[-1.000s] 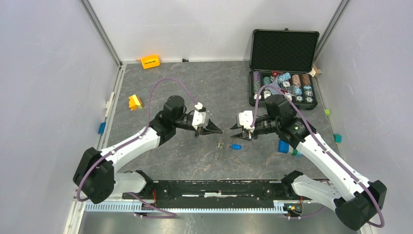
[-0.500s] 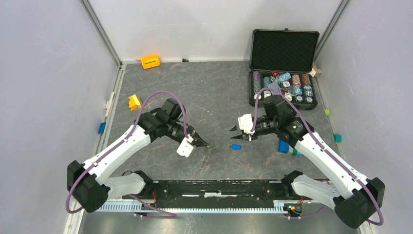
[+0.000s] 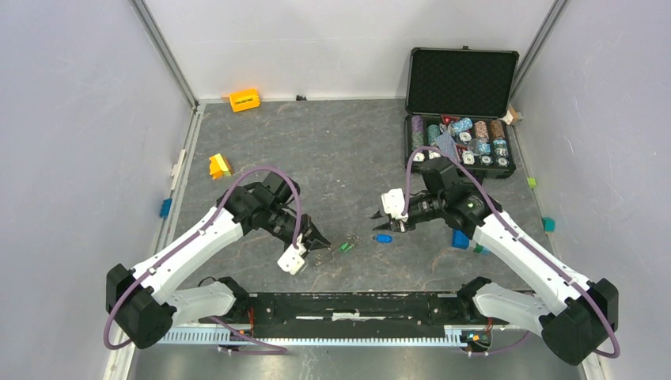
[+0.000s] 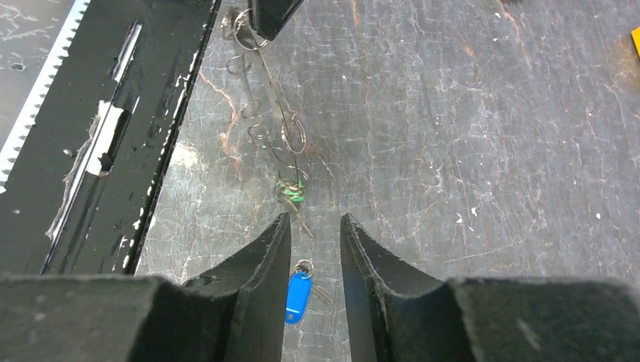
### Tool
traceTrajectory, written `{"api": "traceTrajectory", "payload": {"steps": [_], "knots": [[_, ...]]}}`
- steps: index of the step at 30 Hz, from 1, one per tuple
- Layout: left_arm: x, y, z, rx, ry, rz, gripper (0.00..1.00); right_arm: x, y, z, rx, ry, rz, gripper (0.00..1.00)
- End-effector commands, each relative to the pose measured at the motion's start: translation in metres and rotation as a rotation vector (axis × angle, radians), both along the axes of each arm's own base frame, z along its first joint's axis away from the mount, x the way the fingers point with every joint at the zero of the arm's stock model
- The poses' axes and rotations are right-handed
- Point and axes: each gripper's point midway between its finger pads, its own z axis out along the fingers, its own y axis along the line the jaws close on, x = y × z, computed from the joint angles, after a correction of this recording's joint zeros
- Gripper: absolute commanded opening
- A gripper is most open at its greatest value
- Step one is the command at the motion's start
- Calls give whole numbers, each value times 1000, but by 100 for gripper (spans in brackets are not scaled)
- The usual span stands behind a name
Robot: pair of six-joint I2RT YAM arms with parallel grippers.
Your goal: Put the keys on the keyring
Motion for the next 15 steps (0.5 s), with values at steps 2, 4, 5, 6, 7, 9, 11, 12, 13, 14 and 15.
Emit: {"api": "traceTrajectory", "payload": {"steps": [2, 4, 5, 6, 7, 9, 11, 12, 13, 14, 15], "knots": [[-1, -5, 11, -50, -50, -49, 2, -4, 7, 3, 31, -32, 48, 35], [0, -9, 16, -62, -27, -39, 2, -5, 11, 5, 38, -31, 56, 35], [2, -11, 18, -67, -18, -33, 2, -5, 12, 6, 40, -32, 58, 34], [3, -13, 19, -66, -4, -27, 2, -5, 14, 7, 41, -33, 61, 34], [5, -15, 21, -63, 9, -21, 2, -6, 17, 8, 41, -32, 63, 34], [9, -20, 24, -64, 47, 5, 2, -5, 22, 12, 49, -33, 60, 33], [16, -27, 29, -68, 104, 54, 2, -5, 27, 17, 63, -34, 51, 33], [19, -30, 31, -69, 127, 74, 2, -6, 29, 18, 69, -31, 50, 33], [23, -33, 34, -71, 160, 107, 2, -7, 31, 21, 80, -34, 52, 33], [27, -36, 37, -76, 185, 135, 2, -8, 33, 24, 91, -35, 51, 32], [30, -39, 39, -80, 211, 164, 2, -10, 35, 24, 98, -32, 53, 32]]}}
